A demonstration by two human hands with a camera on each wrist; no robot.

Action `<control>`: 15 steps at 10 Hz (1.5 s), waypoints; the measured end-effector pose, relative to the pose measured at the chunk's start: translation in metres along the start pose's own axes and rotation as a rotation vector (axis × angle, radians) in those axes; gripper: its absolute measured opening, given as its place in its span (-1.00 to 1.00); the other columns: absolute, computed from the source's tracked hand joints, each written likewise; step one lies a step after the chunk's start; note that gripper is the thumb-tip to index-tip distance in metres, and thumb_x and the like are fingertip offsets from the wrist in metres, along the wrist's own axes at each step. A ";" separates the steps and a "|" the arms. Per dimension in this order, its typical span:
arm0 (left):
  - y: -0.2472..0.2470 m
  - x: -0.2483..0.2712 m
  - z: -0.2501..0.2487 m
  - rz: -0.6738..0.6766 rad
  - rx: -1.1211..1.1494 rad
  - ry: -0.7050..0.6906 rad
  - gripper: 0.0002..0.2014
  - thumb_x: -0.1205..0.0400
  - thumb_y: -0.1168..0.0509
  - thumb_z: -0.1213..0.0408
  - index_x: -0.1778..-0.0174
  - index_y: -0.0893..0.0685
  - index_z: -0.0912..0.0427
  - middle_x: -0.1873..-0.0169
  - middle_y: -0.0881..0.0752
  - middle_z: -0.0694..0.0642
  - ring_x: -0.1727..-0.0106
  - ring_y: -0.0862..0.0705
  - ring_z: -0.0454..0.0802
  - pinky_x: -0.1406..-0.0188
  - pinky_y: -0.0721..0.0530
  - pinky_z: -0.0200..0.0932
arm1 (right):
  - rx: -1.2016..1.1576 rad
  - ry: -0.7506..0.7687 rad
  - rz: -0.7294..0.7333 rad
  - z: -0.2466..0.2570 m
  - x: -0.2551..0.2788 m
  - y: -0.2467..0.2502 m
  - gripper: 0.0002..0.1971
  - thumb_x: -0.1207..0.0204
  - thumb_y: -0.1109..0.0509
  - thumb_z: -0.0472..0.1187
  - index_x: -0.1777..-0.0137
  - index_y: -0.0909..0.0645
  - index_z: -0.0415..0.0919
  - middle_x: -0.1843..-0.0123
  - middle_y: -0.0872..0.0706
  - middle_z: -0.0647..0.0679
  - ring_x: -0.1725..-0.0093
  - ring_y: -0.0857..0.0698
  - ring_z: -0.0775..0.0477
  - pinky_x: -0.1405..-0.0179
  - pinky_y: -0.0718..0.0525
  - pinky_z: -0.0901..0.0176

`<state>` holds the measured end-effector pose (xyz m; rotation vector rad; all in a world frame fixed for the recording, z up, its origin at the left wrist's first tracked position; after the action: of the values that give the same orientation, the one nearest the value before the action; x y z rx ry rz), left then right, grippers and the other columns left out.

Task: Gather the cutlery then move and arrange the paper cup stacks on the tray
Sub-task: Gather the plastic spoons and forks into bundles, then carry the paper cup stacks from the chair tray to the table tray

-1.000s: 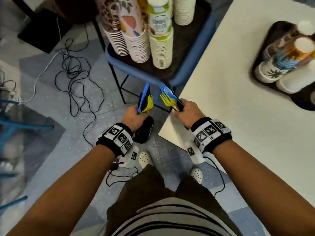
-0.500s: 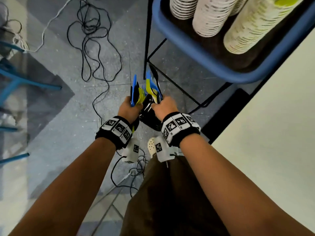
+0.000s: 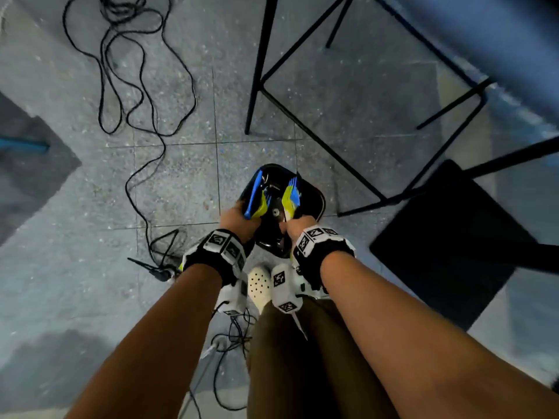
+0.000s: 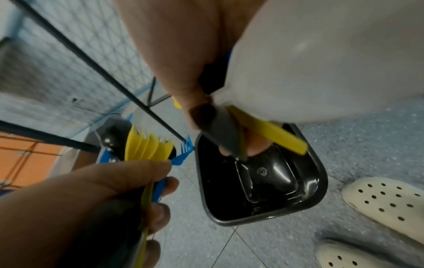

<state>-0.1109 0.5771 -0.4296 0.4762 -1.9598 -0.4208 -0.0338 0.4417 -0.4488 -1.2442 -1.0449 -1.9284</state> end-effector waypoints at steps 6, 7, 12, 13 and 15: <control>-0.117 -0.179 0.069 0.170 0.204 0.320 -0.58 -0.50 -0.36 -0.05 0.06 -0.69 0.30 -0.04 -0.70 0.27 -0.08 -0.67 0.20 -0.12 -0.60 -0.10 | 0.325 -0.022 0.099 -0.010 -0.175 -0.021 -0.50 -0.56 -0.29 -0.09 -0.42 -0.43 -0.37 -0.44 -0.52 -0.27 -0.43 -0.50 -0.26 -0.45 -0.44 0.02; -0.125 -0.178 0.069 0.184 0.339 0.350 -0.40 -0.47 -0.35 -0.16 -0.18 -0.68 0.30 -0.07 -0.71 0.21 -0.18 -0.68 0.20 -0.27 -0.58 -0.07 | 0.269 -0.042 0.005 -0.013 -0.180 -0.006 -0.41 -0.48 -0.37 0.05 -0.40 -0.46 -0.32 -0.36 -0.60 -0.23 -0.33 -0.58 -0.25 -0.39 -0.49 0.06; -0.010 0.022 -0.005 0.145 0.040 0.068 -0.75 -0.59 -0.29 0.25 -0.16 -0.67 0.21 -0.17 -0.72 0.22 -0.23 -0.65 0.13 -0.14 -0.52 -0.24 | 0.298 0.175 -0.128 0.021 0.022 0.018 -0.73 -0.50 -0.36 -0.23 -0.17 -0.63 -0.28 -0.27 -0.67 -0.27 -0.27 -0.62 -0.26 -0.22 -0.53 0.16; 0.031 0.078 -0.040 0.134 -0.020 -0.039 -0.77 -0.61 -0.24 0.26 -0.10 -0.75 0.16 -0.16 -0.74 0.20 -0.25 -0.65 0.15 -0.19 -0.55 -0.17 | 0.325 0.243 -0.125 0.045 0.087 0.034 -0.72 -0.51 -0.31 -0.24 -0.20 -0.62 -0.25 -0.27 -0.68 -0.22 -0.28 -0.61 -0.22 -0.21 -0.54 0.16; 0.094 0.176 -0.130 0.075 0.147 -0.238 -0.88 -0.58 -0.29 0.33 0.15 -0.71 0.03 0.01 -0.77 0.13 -0.02 -0.68 0.00 -0.05 -0.59 -0.21 | 0.316 0.444 -0.203 0.098 0.218 0.104 -0.65 -0.55 -0.29 -0.19 -0.33 -0.50 -0.19 -0.26 -0.67 -0.18 -0.25 -0.63 -0.18 -0.18 -0.55 0.17</control>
<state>-0.0745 0.5585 -0.1952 0.4601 -2.2426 -0.2976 0.0134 0.4577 -0.1927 -0.5211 -1.2055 -1.9661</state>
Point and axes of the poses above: each hand's wrist, its own x-axis away from the middle knuckle, its own y-axis out of the back of the hand, z = x × y, the point moved 9 cm from there along -x, towards the middle knuckle
